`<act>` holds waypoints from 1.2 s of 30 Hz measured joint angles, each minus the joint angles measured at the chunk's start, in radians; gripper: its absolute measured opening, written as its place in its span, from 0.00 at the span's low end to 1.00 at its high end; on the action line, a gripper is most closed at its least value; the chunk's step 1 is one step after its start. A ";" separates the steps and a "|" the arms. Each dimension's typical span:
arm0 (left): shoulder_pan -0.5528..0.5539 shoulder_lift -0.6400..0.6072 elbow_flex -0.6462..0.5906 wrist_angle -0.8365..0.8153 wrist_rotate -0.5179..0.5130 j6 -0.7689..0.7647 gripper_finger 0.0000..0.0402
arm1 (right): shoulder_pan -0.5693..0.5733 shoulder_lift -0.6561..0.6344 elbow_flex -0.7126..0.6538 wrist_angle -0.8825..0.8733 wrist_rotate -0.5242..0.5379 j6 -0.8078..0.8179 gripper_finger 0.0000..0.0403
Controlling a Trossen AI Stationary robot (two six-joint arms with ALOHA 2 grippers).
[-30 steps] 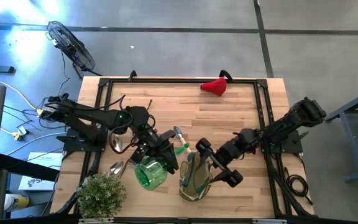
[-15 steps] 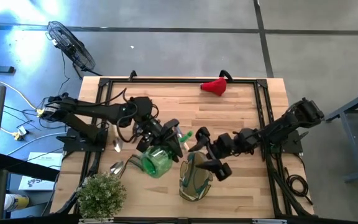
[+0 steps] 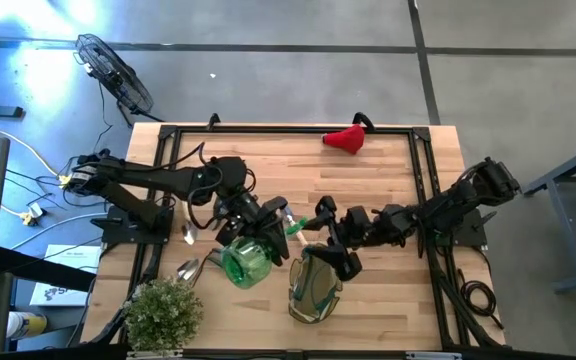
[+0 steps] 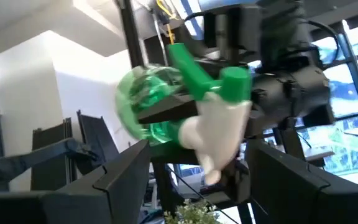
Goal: Pick & Place Garden tools in Gardening bag
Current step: Put the green spray bottle into the green gardening bag
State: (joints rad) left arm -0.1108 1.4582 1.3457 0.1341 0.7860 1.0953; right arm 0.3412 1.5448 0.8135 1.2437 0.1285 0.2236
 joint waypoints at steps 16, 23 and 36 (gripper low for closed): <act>0.000 0.062 0.001 0.015 -0.045 0.032 0.33 | -0.022 0.000 0.053 -0.107 0.025 0.057 0.64; -0.002 0.074 -0.002 0.032 -0.022 0.016 0.33 | -0.019 0.000 0.074 -0.179 -0.007 0.037 0.64; 0.000 0.074 -0.001 0.044 -0.032 -0.001 0.33 | -0.018 0.000 0.074 -0.204 -0.085 -0.022 0.44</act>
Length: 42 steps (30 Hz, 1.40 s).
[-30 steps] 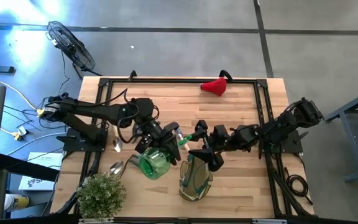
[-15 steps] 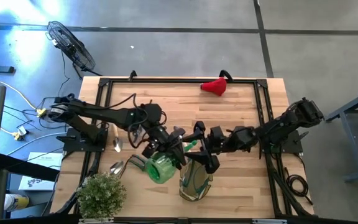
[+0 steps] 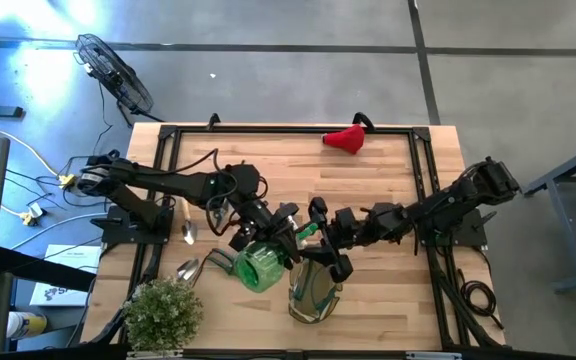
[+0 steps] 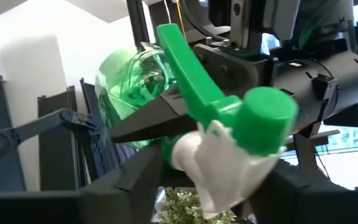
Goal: Pick & Place Garden tools in Gardening bag
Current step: Put the green spray bottle into the green gardening bag
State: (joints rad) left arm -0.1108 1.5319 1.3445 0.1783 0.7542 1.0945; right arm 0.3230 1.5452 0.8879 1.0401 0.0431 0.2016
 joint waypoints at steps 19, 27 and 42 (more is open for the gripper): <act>-0.003 0.000 0.001 0.001 0.030 -0.003 0.34 | -0.004 0.001 0.001 0.002 -0.098 -0.072 0.13; 0.000 -0.003 0.000 -0.003 -0.014 -0.008 0.59 | -0.002 -0.002 -0.001 -0.004 -0.103 -0.068 0.11; -0.001 -0.038 0.000 -0.008 -0.047 -0.003 0.63 | -0.004 -0.002 0.002 -0.052 -0.151 -0.072 0.10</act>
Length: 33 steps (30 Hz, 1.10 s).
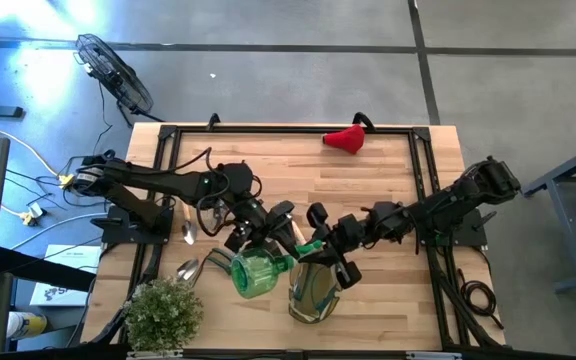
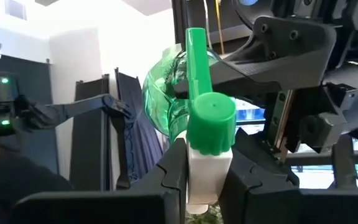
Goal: Pick & Place Garden tools in Gardening bag
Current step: Put the green spray bottle into the green gardening bag
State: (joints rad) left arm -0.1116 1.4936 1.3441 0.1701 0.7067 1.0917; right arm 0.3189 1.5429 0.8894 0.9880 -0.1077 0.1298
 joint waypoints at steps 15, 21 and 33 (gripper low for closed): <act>-0.001 -0.062 -0.001 -0.143 -0.137 -0.001 0.63 | 0.020 -0.011 -0.001 -0.026 0.026 -0.066 0.10; 0.003 -0.074 0.002 -0.174 -0.208 -0.015 0.63 | 0.031 -0.026 -0.005 -0.063 0.014 -0.099 0.10; -0.003 -0.073 0.004 -0.235 -0.587 -0.127 0.63 | 0.032 -0.056 -0.004 -0.164 -0.009 -0.098 0.10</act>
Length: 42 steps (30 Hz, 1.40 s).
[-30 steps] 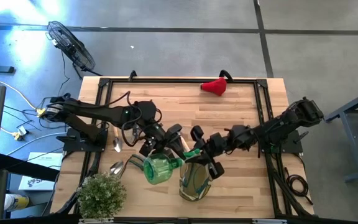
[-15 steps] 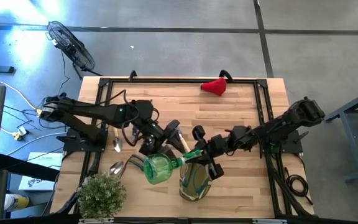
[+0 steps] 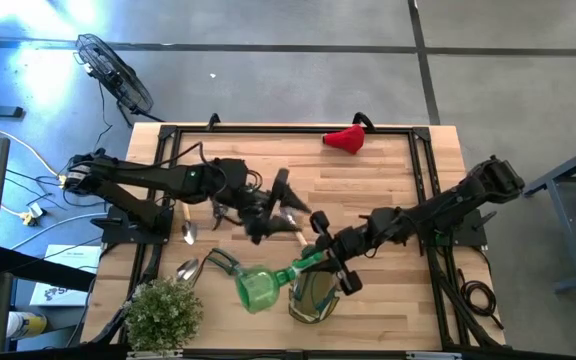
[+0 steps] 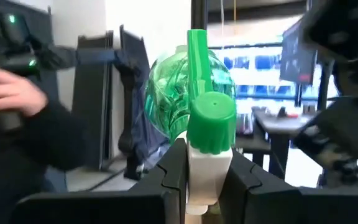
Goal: Pick & Place Garden tools in Gardening bag
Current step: Put the green spray bottle into the green gardening bag
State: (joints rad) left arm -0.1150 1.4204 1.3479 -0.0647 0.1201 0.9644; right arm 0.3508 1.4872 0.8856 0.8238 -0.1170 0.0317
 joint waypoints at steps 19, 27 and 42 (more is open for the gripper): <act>-0.121 0.001 -0.002 -0.601 -1.077 -0.367 0.63 | 0.152 -0.210 0.002 -0.759 0.376 0.223 0.10; -0.121 0.002 -0.003 -0.801 -1.076 -0.537 0.63 | 0.267 -0.258 0.045 -0.839 0.444 0.256 0.10; -0.121 0.002 -0.003 -1.082 -1.045 -0.796 0.63 | 0.275 -0.256 0.092 -1.168 0.564 0.523 0.10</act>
State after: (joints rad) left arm -0.2356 1.4220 1.3453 -1.1471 -0.9245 0.1682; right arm 0.6259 1.2307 0.9778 -0.3439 0.4466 0.5545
